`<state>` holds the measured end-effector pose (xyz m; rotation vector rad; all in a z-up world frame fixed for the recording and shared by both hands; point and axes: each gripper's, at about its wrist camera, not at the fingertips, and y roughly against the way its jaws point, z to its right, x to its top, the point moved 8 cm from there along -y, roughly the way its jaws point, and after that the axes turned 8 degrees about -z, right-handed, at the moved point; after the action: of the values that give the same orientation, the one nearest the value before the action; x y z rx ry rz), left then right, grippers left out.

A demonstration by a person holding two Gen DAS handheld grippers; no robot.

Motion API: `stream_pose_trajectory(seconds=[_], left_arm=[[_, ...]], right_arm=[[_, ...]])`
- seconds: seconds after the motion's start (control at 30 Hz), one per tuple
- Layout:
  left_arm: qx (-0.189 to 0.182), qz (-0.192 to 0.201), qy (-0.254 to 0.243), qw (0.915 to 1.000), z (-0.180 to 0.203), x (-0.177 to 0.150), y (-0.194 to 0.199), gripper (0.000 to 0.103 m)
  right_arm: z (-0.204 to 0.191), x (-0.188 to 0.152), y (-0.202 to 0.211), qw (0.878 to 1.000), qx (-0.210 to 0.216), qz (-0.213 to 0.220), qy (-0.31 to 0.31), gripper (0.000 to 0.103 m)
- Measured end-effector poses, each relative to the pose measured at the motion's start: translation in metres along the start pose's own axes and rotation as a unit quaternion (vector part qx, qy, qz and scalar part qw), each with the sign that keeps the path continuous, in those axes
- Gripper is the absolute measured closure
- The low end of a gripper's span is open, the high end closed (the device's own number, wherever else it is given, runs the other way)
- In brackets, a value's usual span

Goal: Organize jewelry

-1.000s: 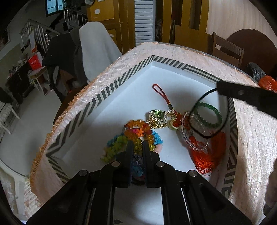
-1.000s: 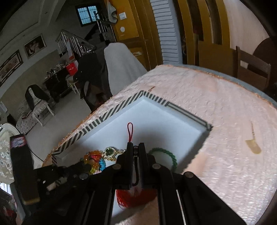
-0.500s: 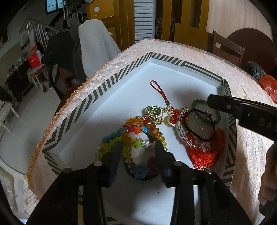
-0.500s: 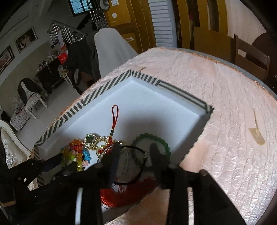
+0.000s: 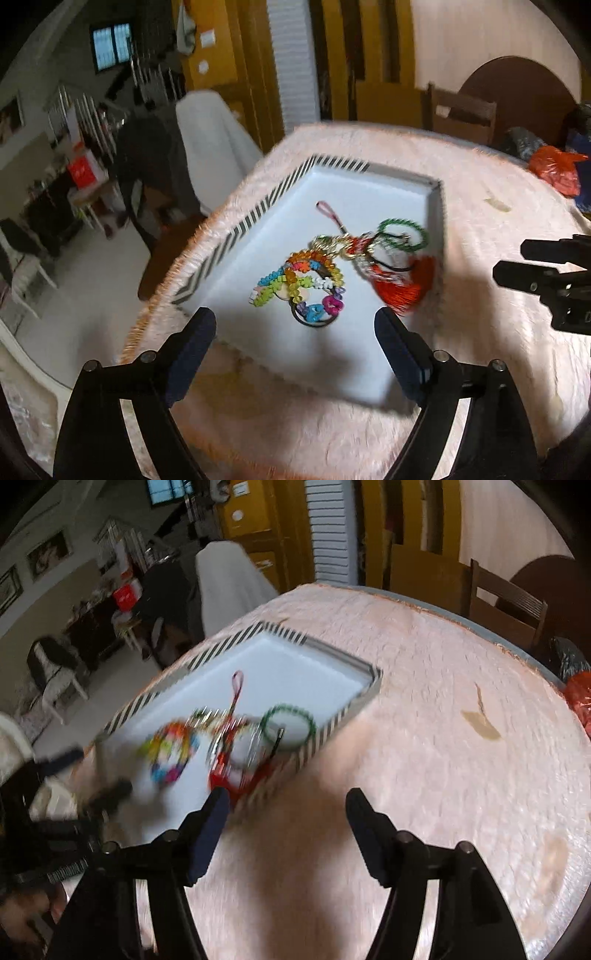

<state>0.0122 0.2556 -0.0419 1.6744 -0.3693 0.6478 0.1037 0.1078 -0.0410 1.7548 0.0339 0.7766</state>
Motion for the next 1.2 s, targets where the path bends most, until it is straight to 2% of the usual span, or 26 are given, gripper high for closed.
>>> stream_pose_trajectory(seconds=[0.07,0.13,0.2,0.27,0.3,0.4,0.47,0.67,0.93,1.2], left_arm=[[0.035,0.019,-0.012,0.9992,-0.001,-0.01,0.02,0.0],[0.054,0.026,-0.015,0.9981,-0.004,-0.017,0.032,0.0],[0.023,0.012,0.006,0.9997,-0.005,-0.024,0.037,0.0],[-0.003,-0.025,0.04,0.9989,-0.011,-0.028,0.036,0.0],[-0.001,-0.028,0.046,0.9985,-0.012,-0.029,0.037,0.0],[0.038,-0.034,0.059,0.9969,-0.02,-0.025,0.046,0.0],[0.034,-0.041,0.072,0.996,-0.02,-0.023,0.054,0.0],[0.06,-0.011,0.051,0.9969,-0.01,-0.011,0.082,0.0],[0.05,-0.008,0.04,0.9979,-0.004,-0.011,0.096,0.0],[0.024,-0.019,0.053,0.9981,-0.008,-0.012,0.098,0.0]], right_arm=[[-0.003,-0.014,0.017,1.0,-0.004,0.007,0.011,0.034],[-0.006,-0.023,0.037,1.0,-0.003,0.018,0.018,0.034],[-0.009,-0.027,0.052,0.999,-0.001,0.028,0.019,0.034],[-0.011,-0.028,0.067,0.999,-0.001,0.035,0.023,0.033],[-0.012,-0.027,0.074,0.999,-0.002,0.039,0.028,0.032],[-0.018,-0.027,0.09,0.998,-0.005,0.047,0.039,0.032],[-0.022,-0.028,0.1,0.998,-0.006,0.053,0.044,0.032],[-0.027,-0.033,0.115,0.997,-0.015,0.058,0.053,0.032],[-0.026,-0.037,0.122,0.997,-0.017,0.06,0.05,0.032],[-0.027,-0.036,0.12,0.997,-0.016,0.053,0.05,0.032]])
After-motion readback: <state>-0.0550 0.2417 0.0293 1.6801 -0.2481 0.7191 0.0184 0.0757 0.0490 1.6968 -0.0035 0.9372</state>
